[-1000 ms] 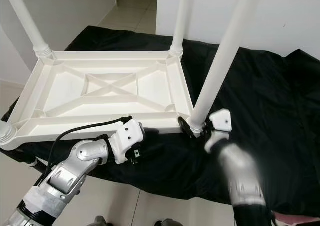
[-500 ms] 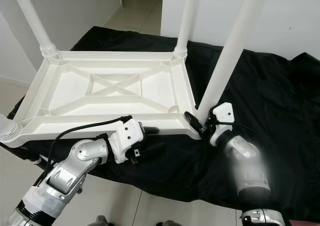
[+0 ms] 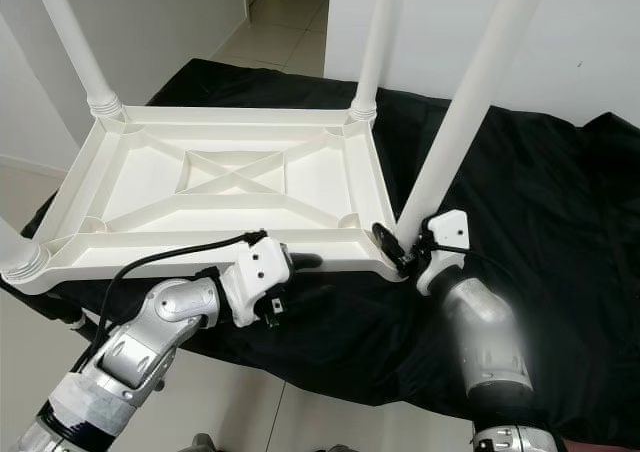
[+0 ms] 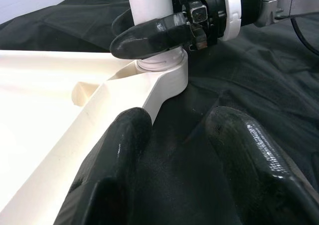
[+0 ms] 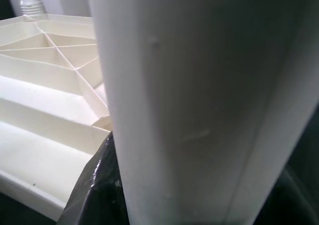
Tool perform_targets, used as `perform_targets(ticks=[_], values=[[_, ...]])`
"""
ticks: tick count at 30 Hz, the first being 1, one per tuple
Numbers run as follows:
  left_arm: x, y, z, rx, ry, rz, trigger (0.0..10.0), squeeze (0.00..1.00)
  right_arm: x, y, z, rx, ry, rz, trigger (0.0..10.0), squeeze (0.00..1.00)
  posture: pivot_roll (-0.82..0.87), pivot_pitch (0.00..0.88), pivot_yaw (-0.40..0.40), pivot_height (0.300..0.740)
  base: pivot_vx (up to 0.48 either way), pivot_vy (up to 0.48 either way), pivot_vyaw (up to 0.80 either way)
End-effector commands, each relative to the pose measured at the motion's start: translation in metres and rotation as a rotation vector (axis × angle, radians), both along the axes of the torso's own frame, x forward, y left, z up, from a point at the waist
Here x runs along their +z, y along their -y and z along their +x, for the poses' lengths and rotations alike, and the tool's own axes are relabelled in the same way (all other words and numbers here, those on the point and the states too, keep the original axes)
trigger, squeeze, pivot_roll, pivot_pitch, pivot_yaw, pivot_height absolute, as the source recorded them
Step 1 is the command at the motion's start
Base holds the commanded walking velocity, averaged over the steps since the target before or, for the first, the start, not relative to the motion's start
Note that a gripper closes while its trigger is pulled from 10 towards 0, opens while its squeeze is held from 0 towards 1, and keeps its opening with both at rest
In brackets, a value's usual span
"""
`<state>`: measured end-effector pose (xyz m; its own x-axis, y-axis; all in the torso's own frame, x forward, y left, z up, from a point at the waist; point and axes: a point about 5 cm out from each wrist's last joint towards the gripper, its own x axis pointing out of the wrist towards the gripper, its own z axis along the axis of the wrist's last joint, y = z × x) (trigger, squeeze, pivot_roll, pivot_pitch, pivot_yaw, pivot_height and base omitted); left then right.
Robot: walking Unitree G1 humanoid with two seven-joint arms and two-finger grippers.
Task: Building children table
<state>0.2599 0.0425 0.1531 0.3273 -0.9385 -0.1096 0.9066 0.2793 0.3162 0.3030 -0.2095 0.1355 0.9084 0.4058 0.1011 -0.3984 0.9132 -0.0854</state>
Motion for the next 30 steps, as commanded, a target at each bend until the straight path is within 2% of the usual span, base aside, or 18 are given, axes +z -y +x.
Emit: perform_targets(ticks=[1, 5, 9, 13, 16, 23, 25, 30], values=[[-0.002, 0.001, 0.001, 0.006, -0.002, 0.009, 10.0, 0.00, -0.009, -0.001, -0.003, -0.078, -0.038, 0.046, 10.0, 0.00, -0.01, 0.067, -0.026, 0.740, 0.000, 0.000, 0.00], [-0.002, 0.002, 0.000, 0.003, -0.004, 0.007, 10.0, 0.00, -0.012, -0.006, -0.005, -0.137, -0.050, 0.062, 10.0, 0.00, -0.01, 0.074, -0.028, 0.740, 0.000, 0.000, 0.00], [-0.002, 0.001, -0.001, 0.003, -0.009, 0.006, 10.0, 0.00, -0.013, -0.020, -0.011, -0.205, -0.048, 0.091, 10.0, 0.00, -0.01, 0.078, -0.031, 0.740, 0.000, 0.000, 0.00], [-0.003, 0.001, -0.002, 0.003, -0.010, 0.006, 10.0, 0.00, -0.014, -0.024, -0.013, -0.232, -0.053, 0.112, 10.0, 0.00, -0.01, 0.088, -0.037, 0.740, 0.000, 0.000, 0.00], [-0.003, 0.001, -0.003, 0.010, -0.016, 0.001, 10.0, 0.00, -0.016, -0.035, -0.020, -0.367, -0.070, 0.161, 10.0, 0.00, 0.00, 0.106, -0.044, 0.740, 0.000, 0.000, 0.00], [-0.003, 0.001, -0.003, 0.015, -0.018, -0.001, 10.0, 0.00, -0.015, -0.046, -0.024, -0.485, -0.076, 0.212, 10.0, 0.00, 0.00, 0.112, -0.045, 0.740, 0.000, 0.000, 0.00], [-0.003, 0.001, -0.003, 0.017, -0.019, -0.001, 10.0, 0.00, -0.015, -0.052, -0.025, -0.583, -0.090, 0.224, 10.0, 0.00, 0.00, 0.112, -0.045, 0.740, 0.000, 0.000, 0.00], [-0.002, -0.001, -0.002, 0.022, -0.020, -0.004, 10.0, 0.00, -0.015, -0.060, -0.026, -0.680, -0.114, 0.260, 10.0, 0.00, 0.00, 0.119, -0.046, 0.740, 0.000, 0.000, 0.00]])
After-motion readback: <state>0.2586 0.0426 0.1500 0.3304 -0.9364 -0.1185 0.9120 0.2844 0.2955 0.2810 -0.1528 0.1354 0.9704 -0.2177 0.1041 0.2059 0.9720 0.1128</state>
